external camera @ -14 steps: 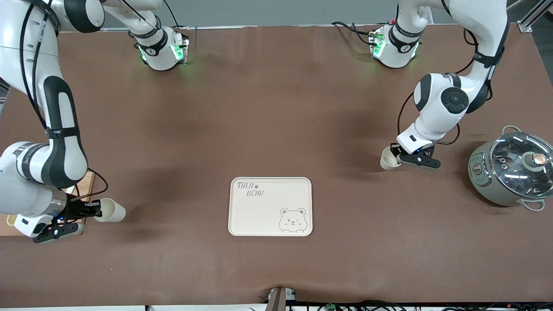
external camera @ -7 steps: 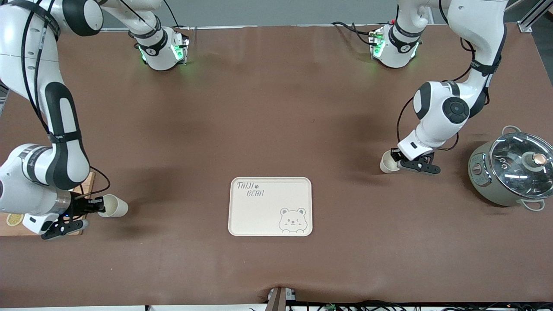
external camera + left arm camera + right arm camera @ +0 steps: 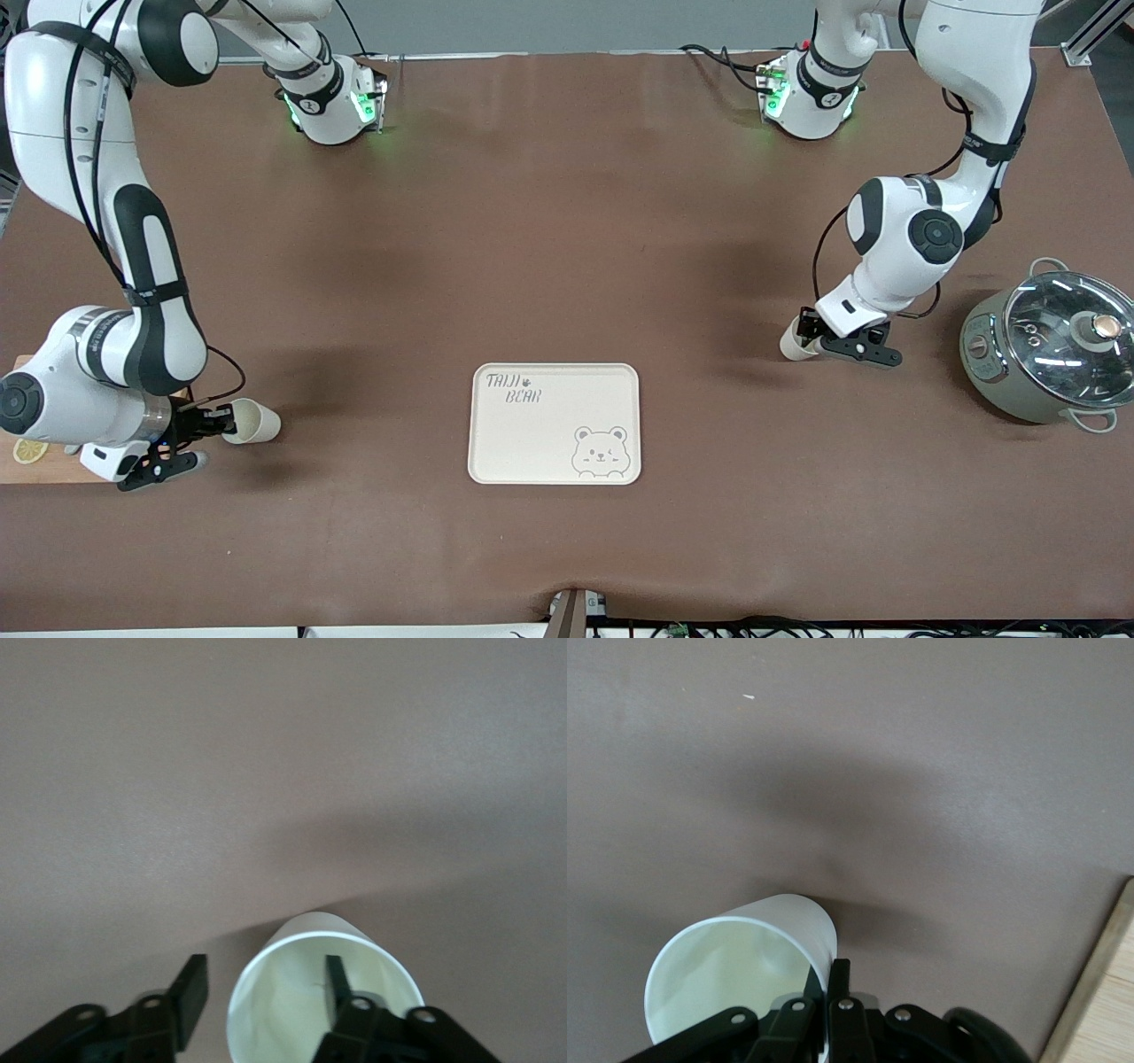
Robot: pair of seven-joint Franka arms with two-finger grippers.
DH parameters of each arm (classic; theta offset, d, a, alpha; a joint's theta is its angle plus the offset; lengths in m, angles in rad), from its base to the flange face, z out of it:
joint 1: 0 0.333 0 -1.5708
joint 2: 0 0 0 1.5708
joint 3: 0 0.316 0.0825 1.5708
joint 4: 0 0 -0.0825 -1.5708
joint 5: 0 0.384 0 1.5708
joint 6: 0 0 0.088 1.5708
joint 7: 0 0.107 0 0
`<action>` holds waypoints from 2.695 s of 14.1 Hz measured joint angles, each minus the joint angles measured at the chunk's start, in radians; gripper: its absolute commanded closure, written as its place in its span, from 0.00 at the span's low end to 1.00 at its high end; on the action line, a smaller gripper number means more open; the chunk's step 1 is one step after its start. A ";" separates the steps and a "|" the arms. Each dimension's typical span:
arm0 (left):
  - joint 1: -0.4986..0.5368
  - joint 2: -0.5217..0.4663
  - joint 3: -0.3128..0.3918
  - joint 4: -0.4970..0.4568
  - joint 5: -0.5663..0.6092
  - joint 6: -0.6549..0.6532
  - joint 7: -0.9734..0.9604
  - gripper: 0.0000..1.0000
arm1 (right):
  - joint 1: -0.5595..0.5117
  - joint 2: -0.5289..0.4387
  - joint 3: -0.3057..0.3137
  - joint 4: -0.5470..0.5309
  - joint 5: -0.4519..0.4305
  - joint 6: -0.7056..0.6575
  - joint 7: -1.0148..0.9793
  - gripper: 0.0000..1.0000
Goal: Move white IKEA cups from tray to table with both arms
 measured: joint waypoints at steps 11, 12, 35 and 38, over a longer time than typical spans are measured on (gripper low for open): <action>0.009 -0.164 -0.003 0.195 -0.001 -0.409 -0.004 0.00 | 0.011 -0.013 0.001 0.016 -0.002 0.001 -0.001 0.00; 0.006 -0.169 -0.006 0.240 -0.001 -0.454 -0.026 0.00 | 0.013 -0.023 0.001 0.019 -0.003 0.001 -0.001 0.00; 0.139 -0.185 -0.182 0.690 0.157 -1.024 -0.127 0.00 | 0.017 -0.549 -0.010 0.025 -0.061 -0.571 0.291 0.00; 0.139 -0.185 -0.181 0.691 0.143 -1.027 -0.151 0.00 | 0.017 -0.603 -0.009 0.024 -0.066 -0.621 0.291 0.00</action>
